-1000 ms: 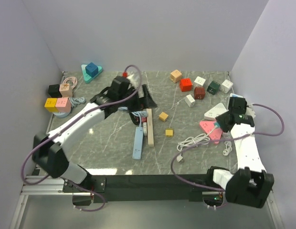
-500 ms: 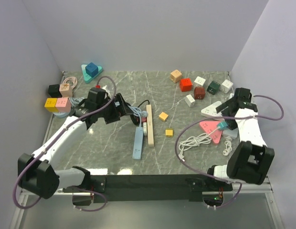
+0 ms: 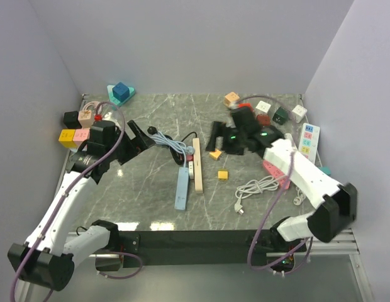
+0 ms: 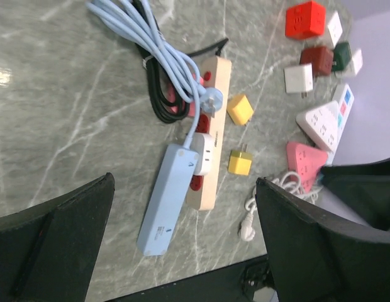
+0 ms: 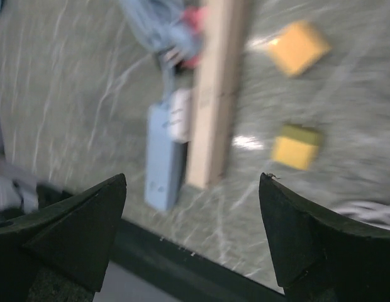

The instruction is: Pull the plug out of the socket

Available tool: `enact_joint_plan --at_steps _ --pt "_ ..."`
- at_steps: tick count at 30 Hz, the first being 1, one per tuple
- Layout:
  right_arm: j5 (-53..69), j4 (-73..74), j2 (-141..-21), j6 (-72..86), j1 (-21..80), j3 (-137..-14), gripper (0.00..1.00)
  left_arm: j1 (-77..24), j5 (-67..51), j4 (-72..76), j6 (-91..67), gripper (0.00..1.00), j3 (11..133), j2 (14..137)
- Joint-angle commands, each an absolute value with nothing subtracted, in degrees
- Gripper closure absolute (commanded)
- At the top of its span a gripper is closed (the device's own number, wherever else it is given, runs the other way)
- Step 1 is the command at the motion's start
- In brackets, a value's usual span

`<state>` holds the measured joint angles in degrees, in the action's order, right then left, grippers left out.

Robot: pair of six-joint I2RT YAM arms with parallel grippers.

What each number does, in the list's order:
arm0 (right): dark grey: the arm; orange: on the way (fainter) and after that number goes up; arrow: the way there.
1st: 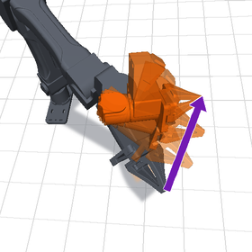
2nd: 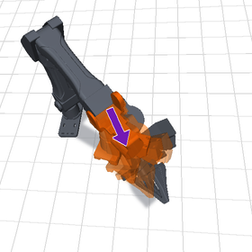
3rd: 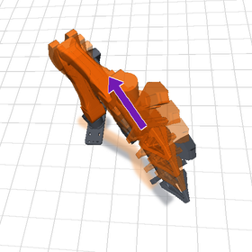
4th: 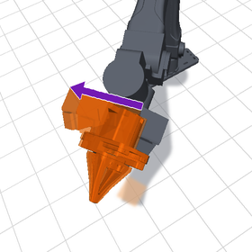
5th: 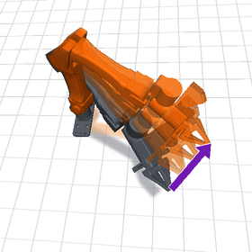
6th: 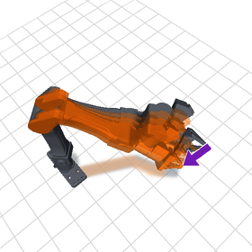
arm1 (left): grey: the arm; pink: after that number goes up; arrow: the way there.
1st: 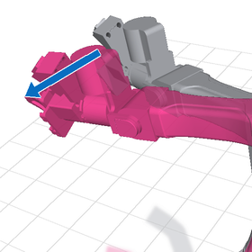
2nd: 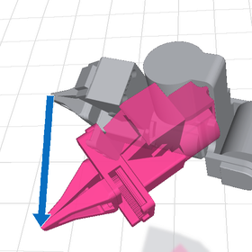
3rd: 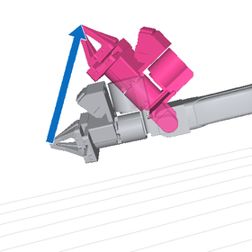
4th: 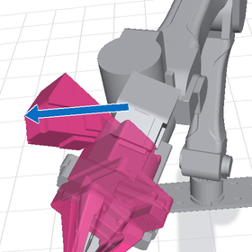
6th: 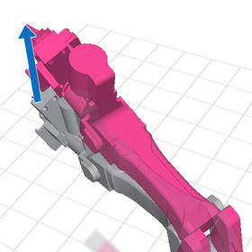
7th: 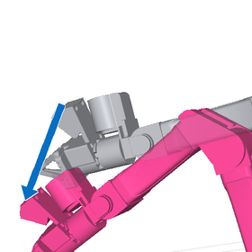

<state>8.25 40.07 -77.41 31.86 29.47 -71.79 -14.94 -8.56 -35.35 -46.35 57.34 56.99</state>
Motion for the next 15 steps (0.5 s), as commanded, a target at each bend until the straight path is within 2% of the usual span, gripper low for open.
enact_joint_plan --at_steps 1,7,12,15 --pt "10.3 39.1 -82.8 32.0 40.9 -78.6 0.08 -14.0 -5.4 -37.5 -47.6 0.01 57.1 53.6" --pt "3.1 42.0 -95.3 39.5 55.3 -85.5 0.05 -12.7 -4.6 -40.4 -48.0 0.01 57.1 50.9" --pt "-11.3 50.0 -103.2 48.3 59.8 -88.7 0.01 -12.1 -4.3 -42.4 -48.8 0.01 56.3 48.0" --pt "-12.1 50.4 -105.5 51.0 60.4 -87.5 0.0 -12.0 -4.2 -43.8 -48.9 0.01 55.6 46.1"
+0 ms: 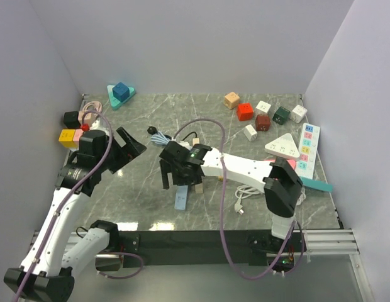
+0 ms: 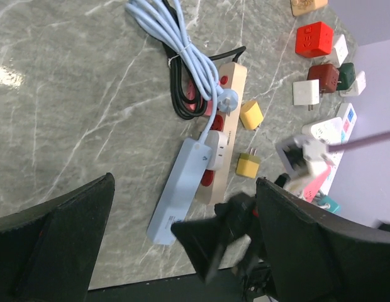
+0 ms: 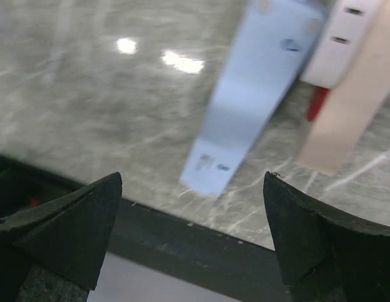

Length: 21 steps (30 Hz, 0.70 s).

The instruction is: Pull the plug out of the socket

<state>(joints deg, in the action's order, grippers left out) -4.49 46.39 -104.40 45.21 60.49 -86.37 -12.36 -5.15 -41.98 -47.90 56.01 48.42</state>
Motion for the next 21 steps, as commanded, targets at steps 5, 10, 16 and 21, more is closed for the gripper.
enact_joint_plan --at_steps 5,10,16,21 --pt "-8.2 44.3 -110.1 50.3 60.6 -84.9 0.0 -11.8 -3.7 -46.0 -49.0 0.01 54.8 43.8" --pt "-4.3 39.3 -114.9 50.3 60.6 -85.7 0.0 -11.7 -3.6 -47.0 -48.6 0.01 54.6 43.1" --pt "-4.0 36.8 -119.1 48.7 60.3 -88.0 0.4 -11.7 -3.3 -48.0 -47.7 0.01 55.0 43.2" --pt "-4.6 35.1 -111.9 44.4 59.5 -91.7 1.0 -11.6 -2.5 -48.5 -47.1 0.01 55.8 43.2"
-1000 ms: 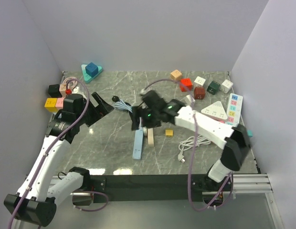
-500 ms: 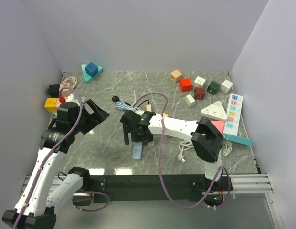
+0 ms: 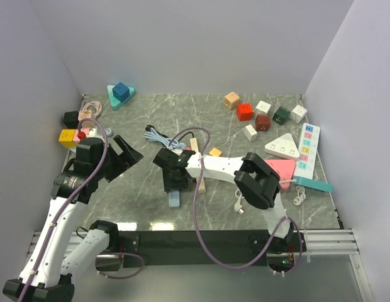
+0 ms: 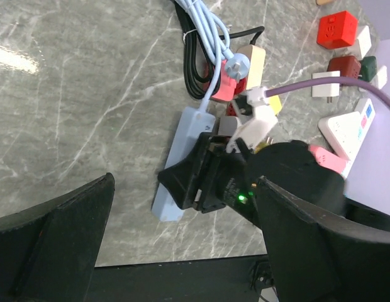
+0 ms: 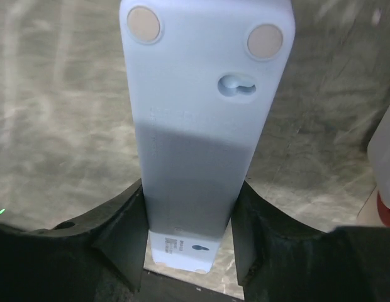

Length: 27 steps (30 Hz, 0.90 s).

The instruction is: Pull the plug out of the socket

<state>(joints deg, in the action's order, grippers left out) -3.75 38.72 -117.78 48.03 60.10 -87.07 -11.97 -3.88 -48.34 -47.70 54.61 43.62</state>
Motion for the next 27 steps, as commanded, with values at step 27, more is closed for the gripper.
enact_joint_plan --at_steps 27 --pt "-31.3 61.7 -54.7 48.3 22.9 -76.7 1.0 -11.3 -13.4 -37.1 -44.0 0.01 56.1 55.8"
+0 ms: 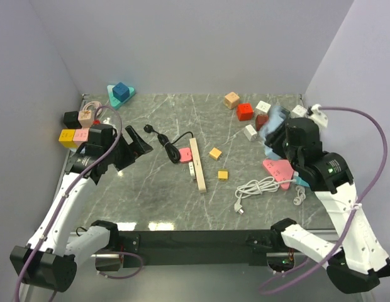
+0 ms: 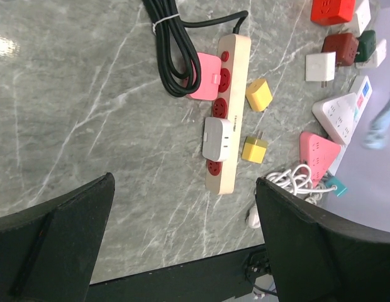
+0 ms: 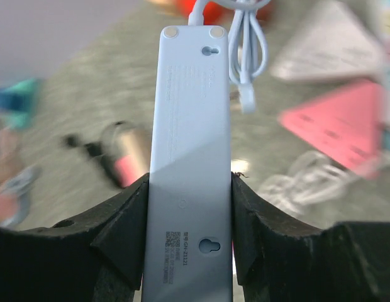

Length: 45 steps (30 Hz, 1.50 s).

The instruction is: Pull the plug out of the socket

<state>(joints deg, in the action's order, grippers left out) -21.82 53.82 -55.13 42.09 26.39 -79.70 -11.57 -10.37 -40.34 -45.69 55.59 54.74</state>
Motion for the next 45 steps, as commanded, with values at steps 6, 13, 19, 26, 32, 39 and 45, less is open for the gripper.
enact_joint_plan --at_steps 6,13,19,26,32,39,45 --pt "-30.1 59.7 -51.2 48.4 9.5 -59.9 1.0 -11.3 -16.9 -34.7 -44.0 0.01 54.9 57.2" --pt "-22.9 49.2 -56.1 46.4 -1.3 -47.1 0.95 -11.3 -18.8 -33.8 -42.9 0.01 50.5 57.1" --pt "-19.4 44.6 -60.0 44.4 -1.4 -46.8 0.31 -11.4 -19.2 -33.1 -42.4 0.01 48.4 56.7" --pt "-13.3 50.6 -58.7 42.7 -0.6 -56.8 0.08 -11.4 -19.3 -32.4 -42.4 0.01 47.7 56.9" --pt "-2.2 49.7 -58.6 37.5 12.3 -62.0 0.06 -11.4 -19.1 -31.8 -42.6 0.01 47.8 57.2" --pt "0.6 40.1 -77.6 32.0 30.8 -70.6 0.04 -11.3 -20.5 -31.0 -42.4 0.01 47.8 58.1" --pt "0.3 41.1 -99.8 26.5 36.8 -87.3 0.02 -11.3 -21.6 -30.9 -43.6 0.01 46.3 56.8"
